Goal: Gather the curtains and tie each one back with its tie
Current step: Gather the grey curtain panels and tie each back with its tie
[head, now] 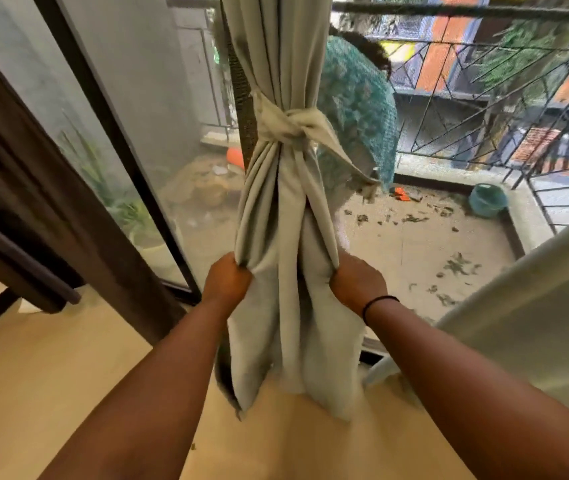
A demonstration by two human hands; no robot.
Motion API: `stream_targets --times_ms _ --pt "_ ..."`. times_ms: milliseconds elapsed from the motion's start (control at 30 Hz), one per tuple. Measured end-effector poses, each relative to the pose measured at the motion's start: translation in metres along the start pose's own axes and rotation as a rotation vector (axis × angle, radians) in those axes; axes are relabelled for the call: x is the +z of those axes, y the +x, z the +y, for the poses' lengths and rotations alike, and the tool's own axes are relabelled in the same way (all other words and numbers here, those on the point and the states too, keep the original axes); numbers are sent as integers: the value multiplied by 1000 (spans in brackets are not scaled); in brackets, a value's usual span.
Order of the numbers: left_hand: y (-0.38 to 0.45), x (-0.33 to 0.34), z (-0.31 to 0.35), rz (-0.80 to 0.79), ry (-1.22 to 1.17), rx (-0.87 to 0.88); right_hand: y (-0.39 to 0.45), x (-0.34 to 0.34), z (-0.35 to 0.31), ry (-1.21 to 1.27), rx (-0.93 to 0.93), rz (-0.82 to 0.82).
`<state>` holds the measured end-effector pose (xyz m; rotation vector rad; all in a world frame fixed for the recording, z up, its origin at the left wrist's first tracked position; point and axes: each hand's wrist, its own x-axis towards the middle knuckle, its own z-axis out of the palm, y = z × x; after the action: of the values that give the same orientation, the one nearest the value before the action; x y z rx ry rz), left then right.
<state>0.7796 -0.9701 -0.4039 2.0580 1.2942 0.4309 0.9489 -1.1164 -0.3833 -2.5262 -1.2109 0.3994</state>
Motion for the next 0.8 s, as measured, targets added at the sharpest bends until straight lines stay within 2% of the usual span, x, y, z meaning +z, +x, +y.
stream_targets --times_ms 100,167,233,267,333,367,433,567,700,800 --pt "-7 3 -10 -58 103 -14 -17 9 7 -122 47 -29" --pt "-14 4 -27 -133 209 -140 -35 10 19 -145 121 -40" --pt "-26 9 -35 -284 202 -320 -53 5 30 -136 195 -27" --pt "-34 13 -36 -388 177 -341 -62 2 34 -145 221 -14" --pt "-56 18 -20 -597 192 -280 -83 -9 43 -180 262 25" --pt "-68 19 -7 -652 234 -236 -93 -14 46 -203 273 40" --pt "-94 22 28 -704 298 -135 -117 -28 54 -251 286 70" --pt "-135 28 117 -804 190 16 -159 -67 80 -315 325 205" --pt "-159 48 209 -685 238 330 -191 -119 121 -319 377 345" --pt "-178 65 282 -555 173 520 -215 -165 160 -322 381 452"
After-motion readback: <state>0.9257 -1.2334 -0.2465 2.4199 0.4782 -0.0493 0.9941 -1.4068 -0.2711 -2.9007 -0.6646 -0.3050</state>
